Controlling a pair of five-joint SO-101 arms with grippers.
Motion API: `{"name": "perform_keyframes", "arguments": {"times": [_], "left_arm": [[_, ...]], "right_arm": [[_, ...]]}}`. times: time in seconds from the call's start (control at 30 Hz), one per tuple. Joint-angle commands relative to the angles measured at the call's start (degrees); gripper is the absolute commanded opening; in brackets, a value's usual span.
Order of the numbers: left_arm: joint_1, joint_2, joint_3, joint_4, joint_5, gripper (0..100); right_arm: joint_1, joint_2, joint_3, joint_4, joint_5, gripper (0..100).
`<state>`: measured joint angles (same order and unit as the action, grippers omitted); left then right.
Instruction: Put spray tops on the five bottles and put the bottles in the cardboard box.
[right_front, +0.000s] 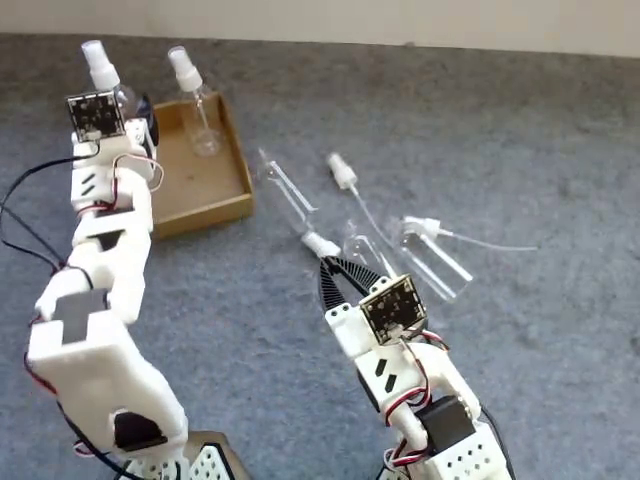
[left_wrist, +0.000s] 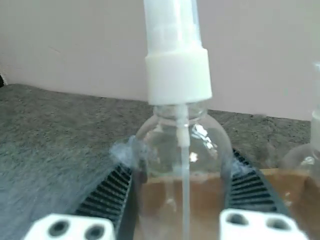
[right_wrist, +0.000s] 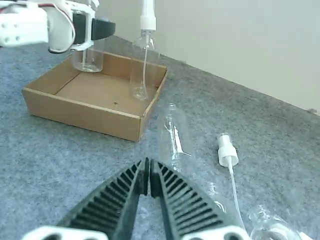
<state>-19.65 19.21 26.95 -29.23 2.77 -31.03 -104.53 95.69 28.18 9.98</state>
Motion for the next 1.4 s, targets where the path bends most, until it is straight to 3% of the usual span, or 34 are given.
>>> {"name": "perform_keyframes", "arguments": {"times": [0.0, 0.5, 1.37], "left_arm": [[-1.2, 4.4, -9.5, -1.4, -0.6, 9], [-1.4, 16.3, -20.3, -1.5, -0.7, 9], [-1.4, 17.5, -22.8, -1.5, -0.7, 9]], "right_arm": [[0.4, -0.4, 5.5, -1.4, 0.2, 0.5], [0.4, -0.4, 5.5, -1.4, 0.2, 0.5], [0.4, -0.4, 5.5, -1.4, 0.2, 0.5]]}}
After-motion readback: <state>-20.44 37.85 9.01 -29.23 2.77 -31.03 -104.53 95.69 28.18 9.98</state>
